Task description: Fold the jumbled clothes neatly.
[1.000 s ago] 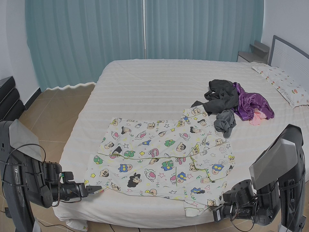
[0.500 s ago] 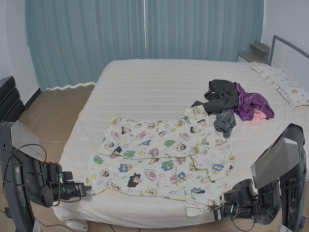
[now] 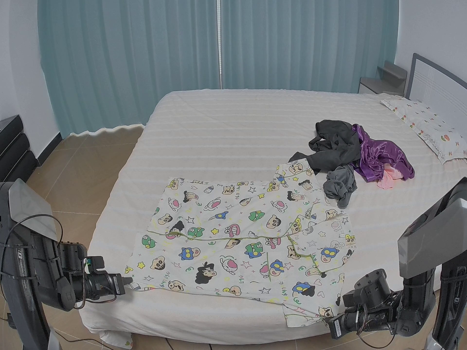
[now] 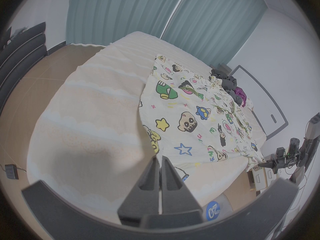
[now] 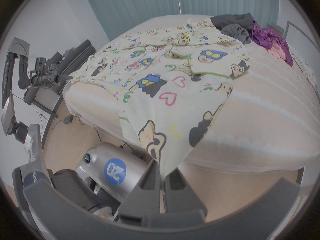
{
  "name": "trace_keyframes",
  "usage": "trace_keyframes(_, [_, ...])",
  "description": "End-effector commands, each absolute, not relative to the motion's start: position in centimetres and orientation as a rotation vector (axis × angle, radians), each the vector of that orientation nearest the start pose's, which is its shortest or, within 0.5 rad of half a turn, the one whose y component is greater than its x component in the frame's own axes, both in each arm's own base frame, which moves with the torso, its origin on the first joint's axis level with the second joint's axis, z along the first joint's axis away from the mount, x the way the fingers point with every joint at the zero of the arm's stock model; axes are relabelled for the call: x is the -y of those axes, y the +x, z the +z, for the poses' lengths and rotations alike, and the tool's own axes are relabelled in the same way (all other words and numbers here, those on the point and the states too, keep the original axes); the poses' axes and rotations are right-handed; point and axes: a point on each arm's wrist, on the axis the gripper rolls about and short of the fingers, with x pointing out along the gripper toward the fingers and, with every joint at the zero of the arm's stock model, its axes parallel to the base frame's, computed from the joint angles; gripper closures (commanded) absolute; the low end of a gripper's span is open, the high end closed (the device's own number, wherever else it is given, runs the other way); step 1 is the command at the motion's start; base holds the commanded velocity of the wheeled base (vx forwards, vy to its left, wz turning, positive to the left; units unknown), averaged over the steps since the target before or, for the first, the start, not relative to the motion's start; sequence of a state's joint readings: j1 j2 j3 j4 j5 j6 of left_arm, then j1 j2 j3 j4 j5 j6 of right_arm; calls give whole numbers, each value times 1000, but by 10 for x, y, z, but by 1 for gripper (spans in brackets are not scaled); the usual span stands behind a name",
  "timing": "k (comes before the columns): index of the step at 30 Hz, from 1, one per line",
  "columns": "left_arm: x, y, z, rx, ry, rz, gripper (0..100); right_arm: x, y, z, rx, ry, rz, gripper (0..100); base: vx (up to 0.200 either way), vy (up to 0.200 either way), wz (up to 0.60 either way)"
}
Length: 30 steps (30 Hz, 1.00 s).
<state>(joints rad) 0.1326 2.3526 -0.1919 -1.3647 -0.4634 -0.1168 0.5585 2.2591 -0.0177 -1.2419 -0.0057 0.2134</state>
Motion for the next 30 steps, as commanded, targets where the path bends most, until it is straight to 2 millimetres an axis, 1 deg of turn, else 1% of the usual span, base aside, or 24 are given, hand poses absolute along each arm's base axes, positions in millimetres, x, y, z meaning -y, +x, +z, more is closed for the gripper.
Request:
trace_keyframes(1, [-22, 242, -43, -784, -324, -278, 100, -102, 161, -35, -1028, -99, 403, 100, 0, 0, 0])
trace_keyframes(3, [-21, 235, -44, -812, -284, -296, 100, -101, 159, -36, -1049, -106, 401, 100, 0, 0, 0])
trace_keyframes(10, [-20, 225, -42, -877, -225, -327, 100, -103, 152, -33, -1086, -135, 419, 100, 0, 0, 0])
trace_keyframes(25, [-19, 215, -37, -942, -193, -351, 100, -101, 144, -28, -1127, -159, 426, 100, 0, 0, 0])
trace_keyframes(30, [-19, 211, -32, -965, -197, -353, 100, -99, 139, -21, -1143, -167, 429, 100, 0, 0, 0])
